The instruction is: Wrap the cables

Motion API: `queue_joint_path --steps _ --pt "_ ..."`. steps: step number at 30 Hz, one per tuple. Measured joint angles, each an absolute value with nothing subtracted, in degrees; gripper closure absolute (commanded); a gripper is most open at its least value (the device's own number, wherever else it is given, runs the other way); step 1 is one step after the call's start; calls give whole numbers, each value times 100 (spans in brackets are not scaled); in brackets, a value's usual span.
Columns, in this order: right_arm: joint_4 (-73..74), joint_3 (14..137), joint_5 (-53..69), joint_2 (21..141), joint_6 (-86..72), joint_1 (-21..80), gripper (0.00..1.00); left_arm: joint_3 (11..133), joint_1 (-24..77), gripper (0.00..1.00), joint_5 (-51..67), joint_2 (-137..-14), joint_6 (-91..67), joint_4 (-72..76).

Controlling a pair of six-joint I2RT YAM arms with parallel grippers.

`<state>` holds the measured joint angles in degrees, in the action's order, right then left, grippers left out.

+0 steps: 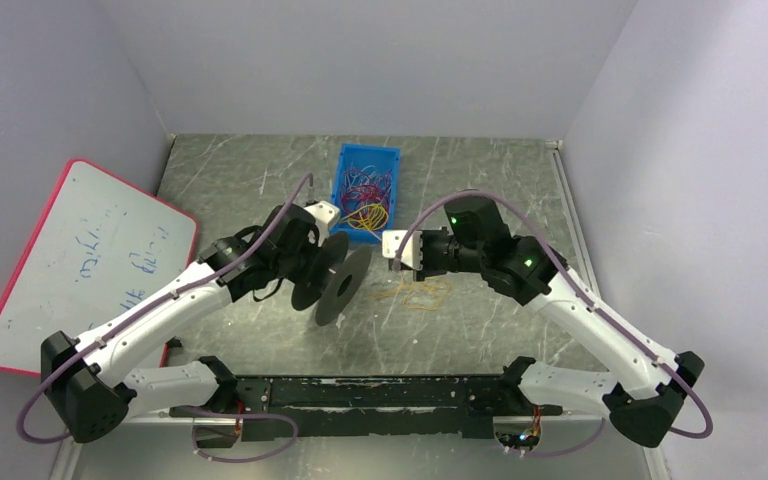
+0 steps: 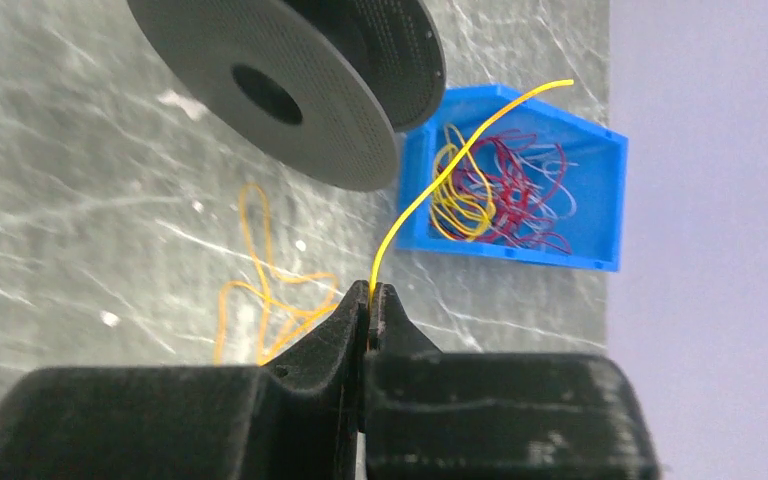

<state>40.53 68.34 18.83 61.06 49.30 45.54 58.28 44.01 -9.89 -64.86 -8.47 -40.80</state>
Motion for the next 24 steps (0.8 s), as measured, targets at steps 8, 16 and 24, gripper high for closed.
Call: queue_joint_path --steps 8,16,24 --pt "3756 6353 899 6198 6552 4772 100 5828 4543 93 -1155 -6539 -727 -4007" --pt "2995 5638 -202 6099 7983 5286 100 5828 4571 88 -1114 -6552 -589 -3955" --pt "2064 4954 -919 5981 9430 5603 100 5828 4580 74 -1024 -6643 -574 -3817"
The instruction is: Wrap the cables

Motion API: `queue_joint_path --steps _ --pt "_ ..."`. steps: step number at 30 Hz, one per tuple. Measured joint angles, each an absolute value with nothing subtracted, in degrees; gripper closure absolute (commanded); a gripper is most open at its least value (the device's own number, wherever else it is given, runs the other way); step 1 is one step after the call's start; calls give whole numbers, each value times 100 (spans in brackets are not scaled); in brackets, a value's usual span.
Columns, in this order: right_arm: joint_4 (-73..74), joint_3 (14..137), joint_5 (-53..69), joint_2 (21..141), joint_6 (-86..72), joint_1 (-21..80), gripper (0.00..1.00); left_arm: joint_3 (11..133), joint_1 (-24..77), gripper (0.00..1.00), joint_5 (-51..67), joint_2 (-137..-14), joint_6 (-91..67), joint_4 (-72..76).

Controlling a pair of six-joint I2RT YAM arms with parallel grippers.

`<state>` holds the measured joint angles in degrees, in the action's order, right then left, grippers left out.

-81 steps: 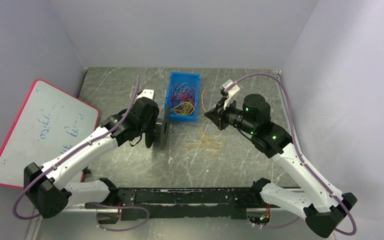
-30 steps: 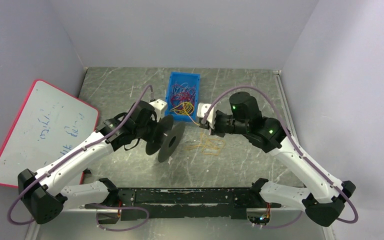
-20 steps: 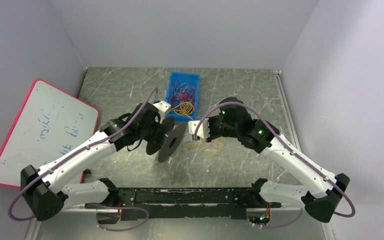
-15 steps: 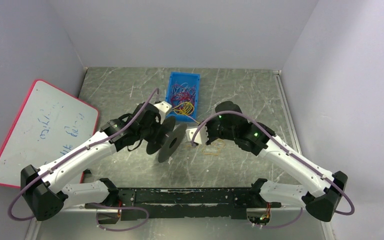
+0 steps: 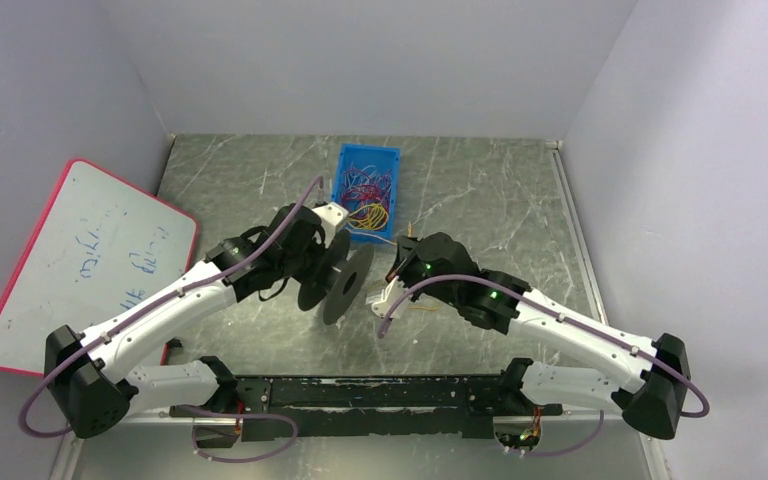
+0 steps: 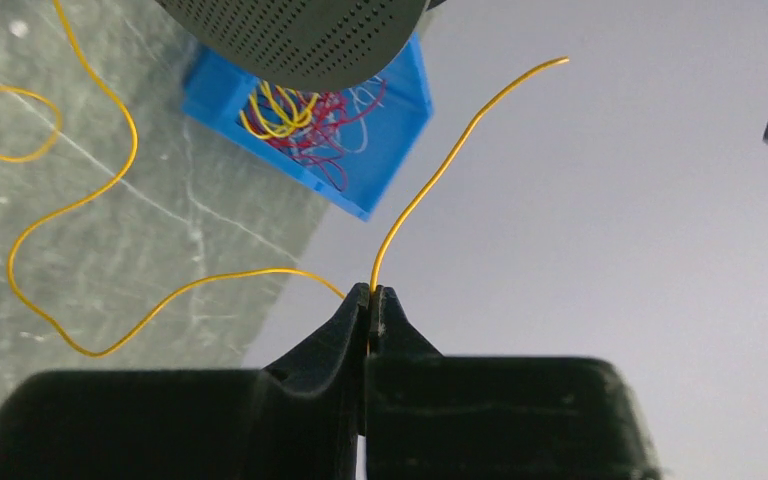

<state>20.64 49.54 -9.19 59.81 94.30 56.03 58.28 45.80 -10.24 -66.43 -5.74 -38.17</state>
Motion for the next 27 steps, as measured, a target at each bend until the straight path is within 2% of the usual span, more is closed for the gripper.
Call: queue_joint_path --steps 7,14,19,27 --pt "1173 4456 -1247 6020 10613 5640 100 5826 4587 62 -972 -6650 -580 -3758" --pt "425 4182 -1358 6233 11559 5645 100 5776 4589 56 -974 -6589 -615 -3732" --pt "110 4182 -1365 6383 11813 5708 100 5767 4589 46 -1024 -6469 -676 -3750" --pt "178 4303 -1389 6632 11917 5961 100 6049 4593 42 -1031 -6368 -768 -4058"
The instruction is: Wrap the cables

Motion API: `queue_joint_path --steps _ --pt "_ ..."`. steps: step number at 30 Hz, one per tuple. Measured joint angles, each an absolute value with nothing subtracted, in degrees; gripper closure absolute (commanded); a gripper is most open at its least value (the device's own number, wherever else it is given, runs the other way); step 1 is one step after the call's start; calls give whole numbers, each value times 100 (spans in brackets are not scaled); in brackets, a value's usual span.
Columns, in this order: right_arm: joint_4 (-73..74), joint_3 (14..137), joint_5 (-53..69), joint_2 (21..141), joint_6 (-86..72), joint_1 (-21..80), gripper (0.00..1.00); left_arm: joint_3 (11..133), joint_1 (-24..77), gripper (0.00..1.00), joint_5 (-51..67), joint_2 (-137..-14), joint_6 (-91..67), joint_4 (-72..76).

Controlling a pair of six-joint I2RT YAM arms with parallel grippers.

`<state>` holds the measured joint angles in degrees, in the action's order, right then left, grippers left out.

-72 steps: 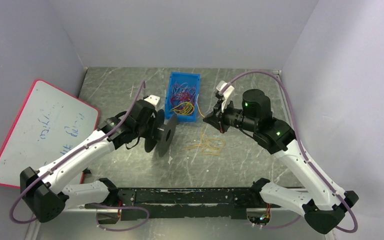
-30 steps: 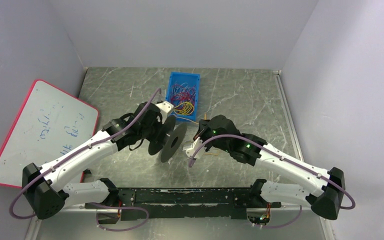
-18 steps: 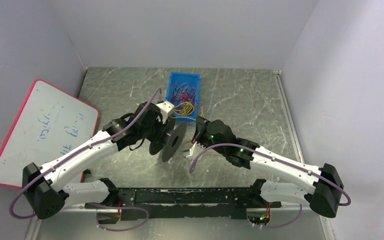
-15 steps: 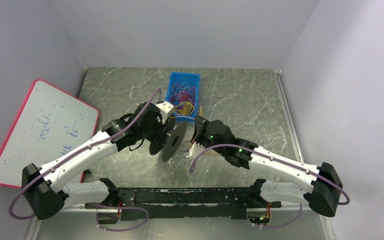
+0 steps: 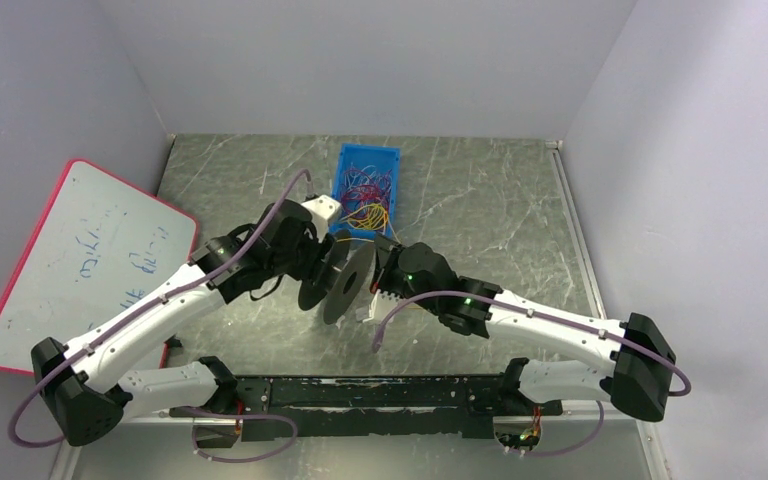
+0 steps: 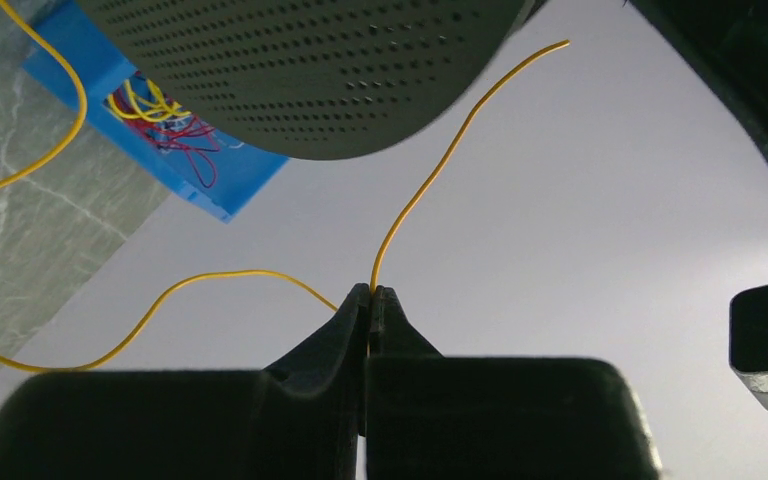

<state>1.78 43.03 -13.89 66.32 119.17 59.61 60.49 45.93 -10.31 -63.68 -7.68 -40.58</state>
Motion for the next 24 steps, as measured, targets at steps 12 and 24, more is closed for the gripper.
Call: queue_joint_path --steps 12,24 --pt "1109 5054 -1347 6584 11931 6289 100 7067 4593 36 -1205 -6287 -838 -4729" --pt "2375 5889 -819 6440 10947 6473 100 7395 4593 36 -1063 -5944 -880 -4954"
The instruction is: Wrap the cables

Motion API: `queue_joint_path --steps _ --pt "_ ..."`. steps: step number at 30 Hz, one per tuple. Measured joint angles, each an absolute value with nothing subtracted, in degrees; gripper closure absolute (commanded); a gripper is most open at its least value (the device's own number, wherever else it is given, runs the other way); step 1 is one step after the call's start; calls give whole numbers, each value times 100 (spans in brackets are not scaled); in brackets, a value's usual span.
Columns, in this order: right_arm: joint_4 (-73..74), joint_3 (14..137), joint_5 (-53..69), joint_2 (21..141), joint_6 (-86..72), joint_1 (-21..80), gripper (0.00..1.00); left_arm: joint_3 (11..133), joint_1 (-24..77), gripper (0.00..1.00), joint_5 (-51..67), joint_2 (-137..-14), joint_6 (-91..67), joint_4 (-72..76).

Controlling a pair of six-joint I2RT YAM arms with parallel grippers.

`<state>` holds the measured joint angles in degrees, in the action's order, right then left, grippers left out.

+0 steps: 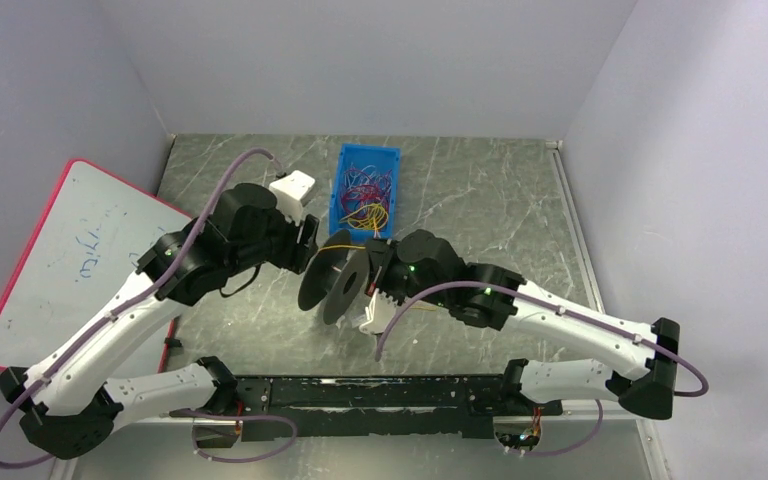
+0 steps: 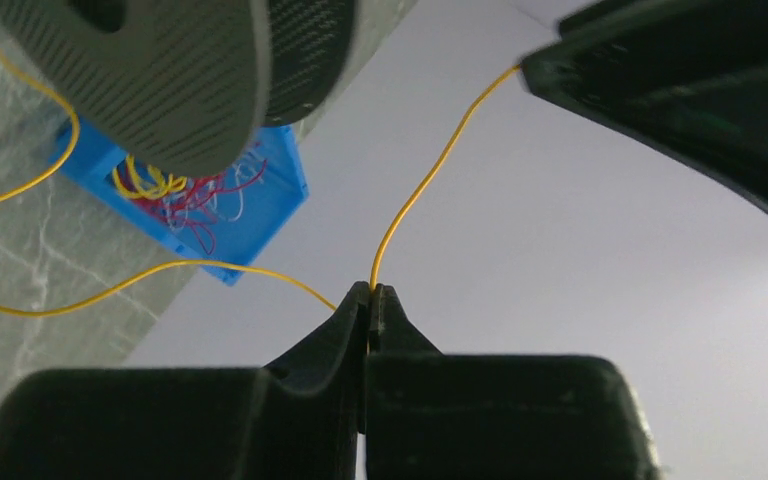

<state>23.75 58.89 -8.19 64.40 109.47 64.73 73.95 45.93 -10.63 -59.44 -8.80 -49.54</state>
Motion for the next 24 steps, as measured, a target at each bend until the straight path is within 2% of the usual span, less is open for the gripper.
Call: queue_joint_path --steps 9,17,24 --pt "3468 7640 252 6818 8519 6475 100 7749 4595 35 -731 -5422 -904 -4853" --pt "3830 7846 864 6947 6300 6475 100 7924 4598 35 -491 -4792 -899 -4558" --pt "3701 7955 845 6984 3546 6473 100 7780 4598 34 -467 -4377 -904 -4316"
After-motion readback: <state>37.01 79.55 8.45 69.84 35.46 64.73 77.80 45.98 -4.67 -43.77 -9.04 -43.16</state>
